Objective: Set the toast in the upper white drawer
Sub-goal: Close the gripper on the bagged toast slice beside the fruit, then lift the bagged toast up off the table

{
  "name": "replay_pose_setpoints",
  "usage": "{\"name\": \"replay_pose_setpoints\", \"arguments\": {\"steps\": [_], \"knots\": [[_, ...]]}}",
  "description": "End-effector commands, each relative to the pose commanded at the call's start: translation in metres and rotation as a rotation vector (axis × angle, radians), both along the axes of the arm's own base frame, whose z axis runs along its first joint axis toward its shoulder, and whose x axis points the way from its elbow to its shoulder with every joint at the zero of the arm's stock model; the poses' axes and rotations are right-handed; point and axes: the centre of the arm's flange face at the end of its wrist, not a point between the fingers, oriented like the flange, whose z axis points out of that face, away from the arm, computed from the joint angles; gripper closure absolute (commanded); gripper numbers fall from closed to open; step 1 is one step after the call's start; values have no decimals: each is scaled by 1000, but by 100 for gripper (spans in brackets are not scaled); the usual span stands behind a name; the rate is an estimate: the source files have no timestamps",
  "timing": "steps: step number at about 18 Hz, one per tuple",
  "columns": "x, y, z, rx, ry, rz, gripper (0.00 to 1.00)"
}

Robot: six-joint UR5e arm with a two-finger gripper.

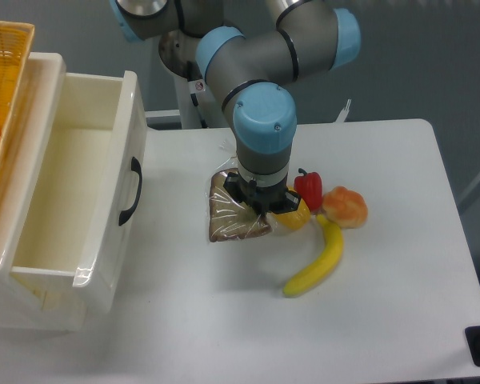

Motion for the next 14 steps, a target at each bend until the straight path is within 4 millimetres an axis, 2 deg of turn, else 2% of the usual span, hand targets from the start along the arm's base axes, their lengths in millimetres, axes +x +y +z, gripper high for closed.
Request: {"name": "replay_pose_setpoints", "arguments": {"steps": [6,9,12,14], "knots": [[-4,-4,3,-4,9,4,97],[-10,-10,13,-8,26,13,97],[-12,-24,32,-43,52,17,97],[-10,-26,43,-61,41,11,97]]}}
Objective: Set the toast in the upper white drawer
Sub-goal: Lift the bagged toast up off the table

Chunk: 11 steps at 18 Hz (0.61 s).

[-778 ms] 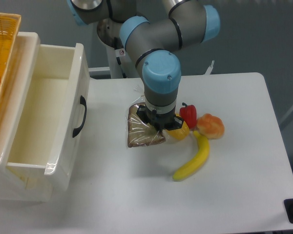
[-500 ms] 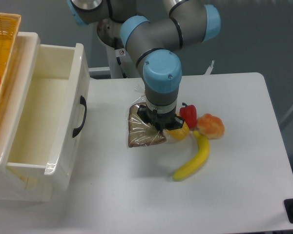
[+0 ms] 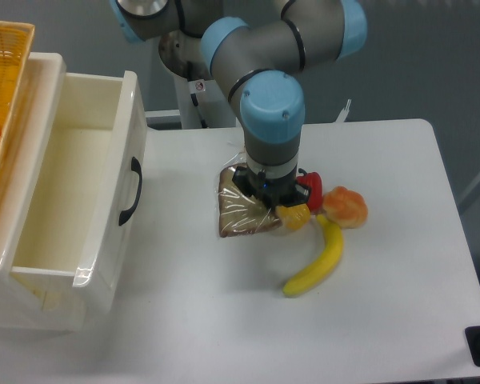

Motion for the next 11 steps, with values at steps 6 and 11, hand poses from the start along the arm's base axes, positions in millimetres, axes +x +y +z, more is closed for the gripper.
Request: {"name": "replay_pose_setpoints", "arguments": {"steps": [6,11], "knots": [[27,-23,49,-22,-25,3,97],[67,-47,101,0,-2,1,97]]}}
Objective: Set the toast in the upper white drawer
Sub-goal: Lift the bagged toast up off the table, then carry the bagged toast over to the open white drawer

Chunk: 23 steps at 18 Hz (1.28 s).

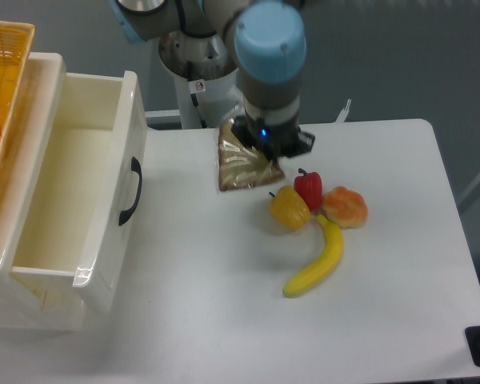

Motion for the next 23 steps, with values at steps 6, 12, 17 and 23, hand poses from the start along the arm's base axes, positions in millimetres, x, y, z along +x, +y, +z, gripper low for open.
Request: {"name": "replay_pose_setpoints", "arguments": {"steps": [6,12,17,23], "knots": [[43,-7,26,-3,17,-25,97],[70,-25,64,-7,69,14,97],[78,-29,77,-35,149,99,97],[89,-21,82,-29,190,139,97]]}}
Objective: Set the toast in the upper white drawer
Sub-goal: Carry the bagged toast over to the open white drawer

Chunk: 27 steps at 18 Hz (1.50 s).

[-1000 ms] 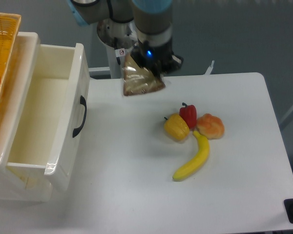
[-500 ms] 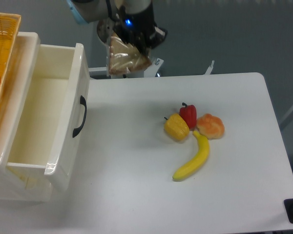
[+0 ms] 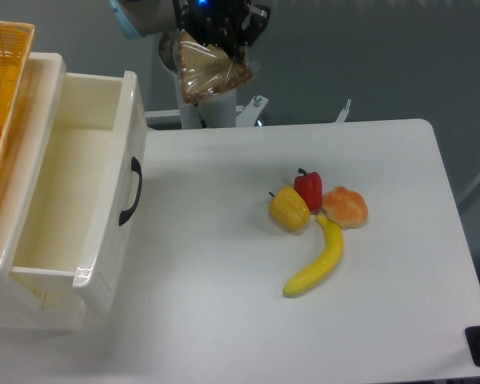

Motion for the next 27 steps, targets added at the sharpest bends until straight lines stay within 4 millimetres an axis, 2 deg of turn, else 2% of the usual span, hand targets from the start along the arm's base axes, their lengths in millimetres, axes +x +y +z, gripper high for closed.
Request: {"name": "replay_pose_setpoints", "arguments": {"steps": [5,11,13,24,27], "knots": [[16,19,-11,-9,-13,-28,97],[30,64,-32,-21,-1,-114,97],[41,73,-36,-40,9,-145,97],[53,101,-50,-39,14,-170,96],[56,109,-44,-17,28,-174,96]]}}
